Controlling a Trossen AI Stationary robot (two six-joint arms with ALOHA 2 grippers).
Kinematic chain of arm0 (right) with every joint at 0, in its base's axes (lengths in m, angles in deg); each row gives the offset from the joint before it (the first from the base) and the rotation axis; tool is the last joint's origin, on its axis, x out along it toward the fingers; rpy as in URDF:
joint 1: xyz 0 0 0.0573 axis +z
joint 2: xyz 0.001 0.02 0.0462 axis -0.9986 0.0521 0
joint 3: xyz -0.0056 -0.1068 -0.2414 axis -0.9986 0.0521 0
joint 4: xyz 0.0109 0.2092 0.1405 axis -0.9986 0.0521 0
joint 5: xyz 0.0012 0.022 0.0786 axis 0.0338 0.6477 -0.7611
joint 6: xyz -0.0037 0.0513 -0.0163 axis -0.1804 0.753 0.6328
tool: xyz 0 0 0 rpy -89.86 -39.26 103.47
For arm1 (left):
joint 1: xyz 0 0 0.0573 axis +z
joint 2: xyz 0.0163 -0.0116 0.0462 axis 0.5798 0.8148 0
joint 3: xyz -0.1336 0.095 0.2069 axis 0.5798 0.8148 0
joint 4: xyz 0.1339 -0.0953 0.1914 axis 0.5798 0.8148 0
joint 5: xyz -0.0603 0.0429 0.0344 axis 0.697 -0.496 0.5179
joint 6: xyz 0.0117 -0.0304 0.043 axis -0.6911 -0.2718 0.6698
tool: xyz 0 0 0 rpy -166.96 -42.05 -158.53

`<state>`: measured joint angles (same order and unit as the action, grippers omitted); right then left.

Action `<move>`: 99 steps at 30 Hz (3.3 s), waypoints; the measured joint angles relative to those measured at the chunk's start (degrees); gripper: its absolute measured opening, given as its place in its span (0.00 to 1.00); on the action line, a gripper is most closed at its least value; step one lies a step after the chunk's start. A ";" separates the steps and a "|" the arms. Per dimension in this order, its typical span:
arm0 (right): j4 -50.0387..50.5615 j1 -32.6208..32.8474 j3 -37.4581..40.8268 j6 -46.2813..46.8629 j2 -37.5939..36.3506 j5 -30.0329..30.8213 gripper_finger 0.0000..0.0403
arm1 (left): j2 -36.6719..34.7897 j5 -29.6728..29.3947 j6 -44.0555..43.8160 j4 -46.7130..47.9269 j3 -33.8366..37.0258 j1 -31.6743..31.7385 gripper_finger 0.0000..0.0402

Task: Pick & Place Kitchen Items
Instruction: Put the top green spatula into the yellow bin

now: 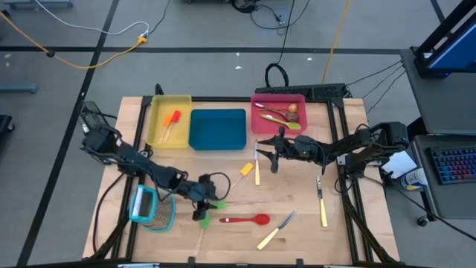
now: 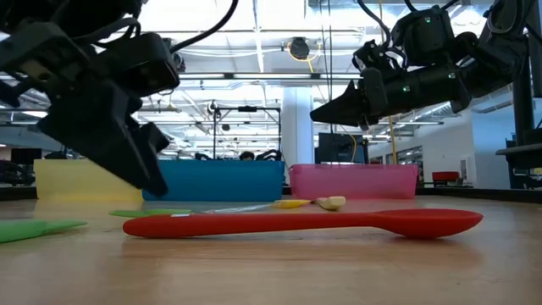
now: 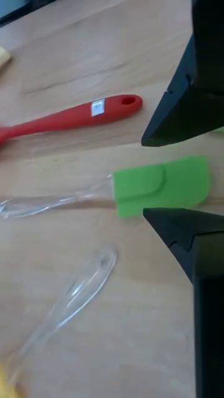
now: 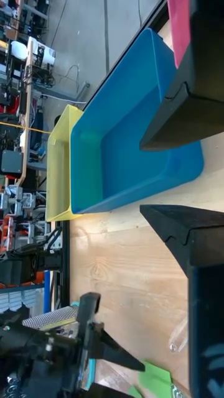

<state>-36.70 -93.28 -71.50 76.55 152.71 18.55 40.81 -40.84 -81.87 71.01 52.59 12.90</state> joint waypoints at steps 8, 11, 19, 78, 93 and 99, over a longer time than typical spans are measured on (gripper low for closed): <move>-0.13 -0.01 0.00 -3.20 0.00 0.00 0.35 | 2.98 -2.21 -1.86 -0.48 0.00 -1.10 0.42; -0.53 -0.01 0.00 -4.64 0.00 -0.02 0.35 | 2.98 -4.25 -0.39 -0.30 0.00 -1.10 0.42; -1.63 -0.05 0.00 -7.89 0.00 -0.01 0.35 | 2.89 -3.89 -2.75 0.42 0.00 -1.15 0.42; -1.86 -0.06 0.00 -8.92 0.00 -0.02 0.35 | -40.35 -46.98 -31.20 66.52 -0.31 13.43 0.05; -1.86 -0.07 0.00 -8.89 0.00 -0.02 0.35 | -40.55 -29.79 -28.36 76.43 1.86 37.81 0.03; -1.86 -0.08 0.00 -8.89 0.00 -0.02 0.35 | -39.96 -28.52 -18.88 66.79 1.86 45.79 0.05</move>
<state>-38.56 -93.36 -71.50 67.65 152.71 18.52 0.86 -69.36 -100.75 137.80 54.45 58.69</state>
